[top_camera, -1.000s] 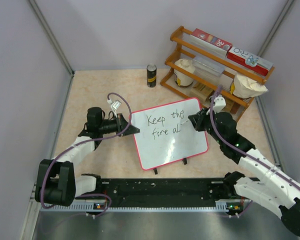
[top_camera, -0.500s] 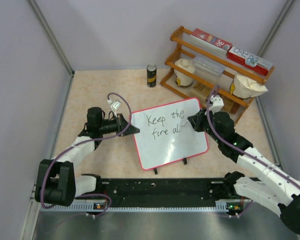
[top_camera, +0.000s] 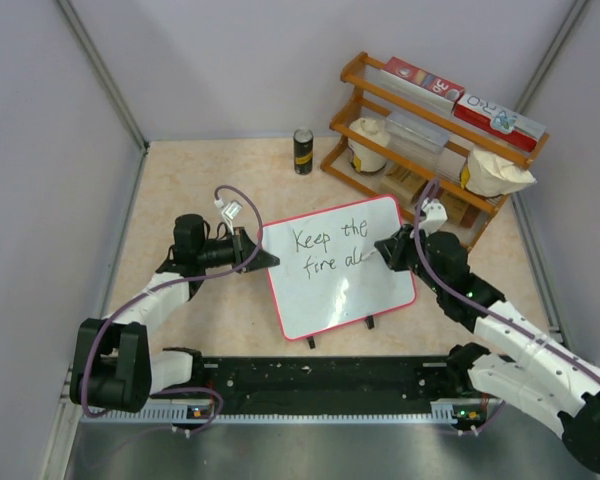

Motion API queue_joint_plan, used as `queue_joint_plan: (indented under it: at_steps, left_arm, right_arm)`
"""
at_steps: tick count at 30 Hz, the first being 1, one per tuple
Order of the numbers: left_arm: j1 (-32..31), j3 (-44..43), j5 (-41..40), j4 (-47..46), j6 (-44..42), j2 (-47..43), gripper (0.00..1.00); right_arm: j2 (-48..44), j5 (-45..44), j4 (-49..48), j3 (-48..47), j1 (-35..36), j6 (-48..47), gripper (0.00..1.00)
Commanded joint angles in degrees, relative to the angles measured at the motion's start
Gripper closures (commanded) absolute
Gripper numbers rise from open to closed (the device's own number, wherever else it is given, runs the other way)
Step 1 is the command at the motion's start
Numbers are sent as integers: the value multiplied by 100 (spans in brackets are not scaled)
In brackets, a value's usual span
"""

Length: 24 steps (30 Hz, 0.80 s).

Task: Write a sentence on the whiteboard

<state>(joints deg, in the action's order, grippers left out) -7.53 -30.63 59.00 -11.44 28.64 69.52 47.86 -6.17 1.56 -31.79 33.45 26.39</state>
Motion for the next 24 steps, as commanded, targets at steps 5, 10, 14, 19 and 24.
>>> queue_joint_plan:
  at_steps: [5,10,14,19,24]
  left_arm:
    - [6,136,-592,160,-658,1,100]
    - [6,154,-600,160,-658,-26,100]
    - [6,154,-583,160,-658,-17,100]
    - [6,154,-600,160,-658,-43,100]
    - [6,172,-600,160,-658,-35,100]
  right_arm:
    - [-154,37,274,217,-67,24,100]
    - [-171,-42,248,-89,-58,-29,100]
    - [-189,-50,178,-354,-67,-46,100]
    - [-189,-138,90,-643,-67,-116,100]
    - [-49,-209,20,-767,-93,-196,100]
